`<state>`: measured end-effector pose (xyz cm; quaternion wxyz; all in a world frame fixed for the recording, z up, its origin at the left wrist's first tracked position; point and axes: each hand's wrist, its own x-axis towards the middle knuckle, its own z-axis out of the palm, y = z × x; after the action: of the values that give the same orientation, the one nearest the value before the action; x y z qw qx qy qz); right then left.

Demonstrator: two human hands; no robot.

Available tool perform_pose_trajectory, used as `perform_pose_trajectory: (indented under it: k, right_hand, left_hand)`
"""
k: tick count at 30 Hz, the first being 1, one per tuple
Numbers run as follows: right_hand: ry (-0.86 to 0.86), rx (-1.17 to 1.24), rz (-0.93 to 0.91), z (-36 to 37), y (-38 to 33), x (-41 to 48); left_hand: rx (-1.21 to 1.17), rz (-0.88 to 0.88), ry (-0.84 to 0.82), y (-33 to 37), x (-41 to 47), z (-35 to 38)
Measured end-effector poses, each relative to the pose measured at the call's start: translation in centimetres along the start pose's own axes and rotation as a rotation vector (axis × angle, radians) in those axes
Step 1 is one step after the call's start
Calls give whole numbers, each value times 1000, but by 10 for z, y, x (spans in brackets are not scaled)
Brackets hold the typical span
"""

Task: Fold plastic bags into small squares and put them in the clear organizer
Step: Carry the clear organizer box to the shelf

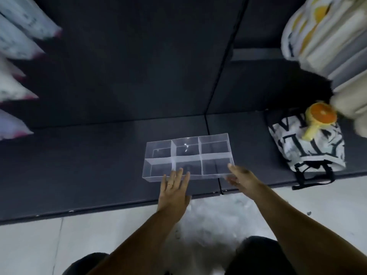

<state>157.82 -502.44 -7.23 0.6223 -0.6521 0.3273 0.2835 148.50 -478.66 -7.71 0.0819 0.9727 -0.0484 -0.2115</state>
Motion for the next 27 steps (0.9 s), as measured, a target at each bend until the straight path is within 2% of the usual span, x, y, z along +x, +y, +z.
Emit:
perform_pose_trajectory:
  k: [6, 10, 12, 13, 14, 16, 17, 18, 20, 22, 27]
  right_hand:
    - [-74, -37, -39, 1, 45, 94]
    - [-1, -60, -110, 6, 61, 120]
    - [108, -167, -163, 16, 64, 115]
    - [213, -316, -216, 22, 67, 110]
    - [342, -498, -302, 28, 71, 103]
    - [556, -823, -599, 42, 85, 80]
    - [550, -965, -764, 51, 95, 68]
    - [461, -1115, -902, 60, 106, 59]
    - [189, -1389, -1017, 79, 125, 52]
    - [40, -1535, -942, 95, 136, 54]
    - [36, -1595, -835, 107, 134, 58]
  left_hand:
    - [82, -115, 106, -16, 44, 97]
    - [81, -142, 210, -17, 58, 134]
    - [79, -126, 280, -16, 61, 139]
    - [89, -118, 308, -17, 60, 141]
    - [101, -121, 329, -18, 57, 144]
    - [99, -149, 325, -19, 45, 149]
    - [94, -155, 297, -18, 37, 154]
    - [87, -148, 258, -18, 30, 161]
    - [50, -113, 143, -22, 20, 176]
    - [5, -82, 30, -32, 14, 184]
    - [-24, -43, -63, -41, 12, 179]
